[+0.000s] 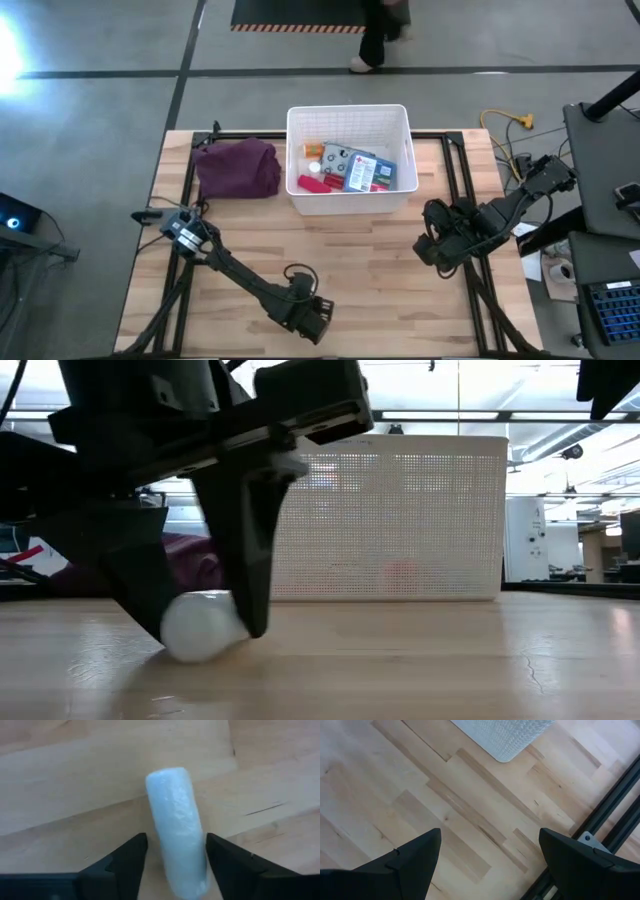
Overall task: Pick & place medical supplies in basket/bin
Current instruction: Put the white bandage into the white bin, then return to Home Position
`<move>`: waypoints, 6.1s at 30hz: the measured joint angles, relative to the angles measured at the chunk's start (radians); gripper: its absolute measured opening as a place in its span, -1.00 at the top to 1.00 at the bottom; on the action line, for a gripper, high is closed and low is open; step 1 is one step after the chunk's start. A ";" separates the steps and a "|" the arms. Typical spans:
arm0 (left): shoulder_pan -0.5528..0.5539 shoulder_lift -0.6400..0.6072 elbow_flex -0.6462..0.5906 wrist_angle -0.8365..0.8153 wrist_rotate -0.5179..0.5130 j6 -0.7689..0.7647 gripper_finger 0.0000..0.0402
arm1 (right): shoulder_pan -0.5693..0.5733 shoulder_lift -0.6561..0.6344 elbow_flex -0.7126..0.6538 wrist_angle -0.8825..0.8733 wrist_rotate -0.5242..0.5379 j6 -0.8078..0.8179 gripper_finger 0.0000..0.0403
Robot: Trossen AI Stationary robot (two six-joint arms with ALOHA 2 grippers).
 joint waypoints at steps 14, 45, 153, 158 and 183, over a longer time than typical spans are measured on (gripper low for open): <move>0.008 -0.059 0.154 -0.218 -0.231 0.129 0.88 | 0.013 -0.006 0.000 0.008 0.039 0.054 -0.62; 0.760 -0.324 0.528 -0.343 -0.266 1.213 -0.18 | 0.015 -0.012 0.000 0.011 0.060 0.183 -0.62; 0.395 -2.026 -1.685 1.035 0.074 1.538 -0.19 | 0.019 -1.240 -1.278 1.628 0.285 -1.234 -0.62; 0.395 -1.968 -1.685 1.035 0.074 1.538 -0.19 | 0.019 -1.241 -1.278 1.628 0.285 -1.234 -0.62; 0.395 -1.757 -1.685 1.034 0.075 1.538 -0.19 | -0.551 -1.275 -1.278 1.618 -0.661 -1.215 -0.62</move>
